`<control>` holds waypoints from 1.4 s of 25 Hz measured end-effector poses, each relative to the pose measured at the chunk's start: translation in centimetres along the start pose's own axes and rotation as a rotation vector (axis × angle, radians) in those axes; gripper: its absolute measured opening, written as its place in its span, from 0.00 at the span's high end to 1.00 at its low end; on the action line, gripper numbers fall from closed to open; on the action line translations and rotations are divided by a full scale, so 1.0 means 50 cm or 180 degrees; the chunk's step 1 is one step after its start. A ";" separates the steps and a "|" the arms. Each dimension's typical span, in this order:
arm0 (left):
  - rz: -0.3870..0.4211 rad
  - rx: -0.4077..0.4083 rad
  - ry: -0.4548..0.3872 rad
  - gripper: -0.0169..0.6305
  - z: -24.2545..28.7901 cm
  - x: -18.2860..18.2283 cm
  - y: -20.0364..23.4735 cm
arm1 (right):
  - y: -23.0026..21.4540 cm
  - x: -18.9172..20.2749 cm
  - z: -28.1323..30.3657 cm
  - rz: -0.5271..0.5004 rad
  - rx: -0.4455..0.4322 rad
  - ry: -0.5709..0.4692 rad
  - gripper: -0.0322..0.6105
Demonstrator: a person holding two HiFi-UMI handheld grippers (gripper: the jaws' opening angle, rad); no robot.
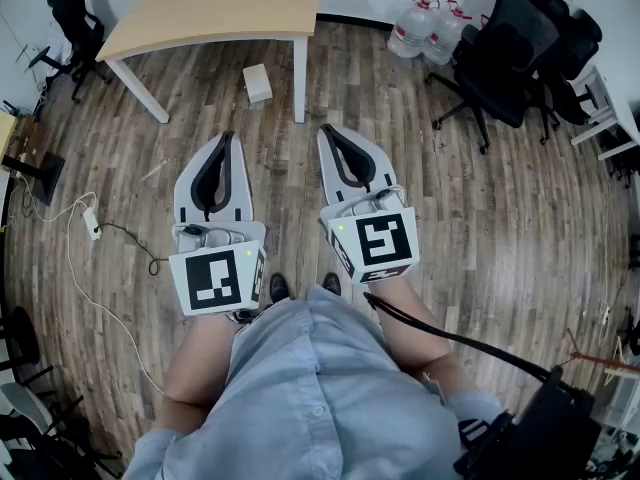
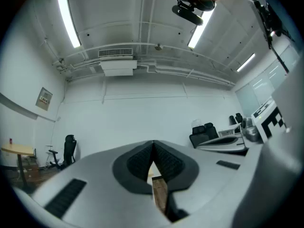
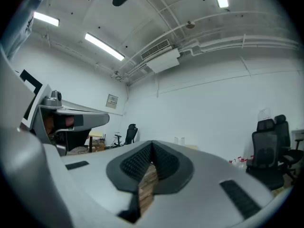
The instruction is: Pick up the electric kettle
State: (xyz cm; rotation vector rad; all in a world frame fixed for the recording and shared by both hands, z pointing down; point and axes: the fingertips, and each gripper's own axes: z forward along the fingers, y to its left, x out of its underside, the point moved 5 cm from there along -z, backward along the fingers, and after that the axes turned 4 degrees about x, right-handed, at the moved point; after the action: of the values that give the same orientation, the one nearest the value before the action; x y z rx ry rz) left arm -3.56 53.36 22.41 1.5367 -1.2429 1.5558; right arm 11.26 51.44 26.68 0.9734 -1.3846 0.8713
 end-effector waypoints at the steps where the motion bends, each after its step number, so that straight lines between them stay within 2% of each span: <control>1: -0.0002 0.0001 0.0000 0.97 -0.001 0.000 0.003 | 0.003 0.000 0.001 0.0005 -0.0002 0.0001 0.95; 11: -0.0045 0.0086 0.0014 0.97 0.002 0.011 0.042 | 0.031 0.001 0.026 0.0026 0.0025 0.0034 0.95; 20: -0.0024 0.0289 -0.0110 0.97 -0.008 0.027 0.108 | 0.068 0.001 0.061 0.0155 0.0325 -0.0052 0.95; 24: -0.0224 0.0259 -0.0012 0.97 0.000 0.062 0.128 | 0.075 0.019 0.081 0.0145 0.0354 -0.0023 0.95; 29: -0.0157 0.0297 0.0038 0.97 0.055 0.092 0.148 | 0.048 0.031 0.141 0.0167 0.0298 0.0009 0.95; 35: -0.0259 0.0251 0.0158 0.97 0.188 0.141 0.170 | -0.013 0.067 0.262 0.0158 0.0201 0.0101 0.95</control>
State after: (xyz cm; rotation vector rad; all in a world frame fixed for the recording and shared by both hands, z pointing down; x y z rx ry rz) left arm -8.54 40.39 26.49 1.5683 -1.0899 1.5974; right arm 7.00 38.87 29.36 0.9726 -1.3661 0.9689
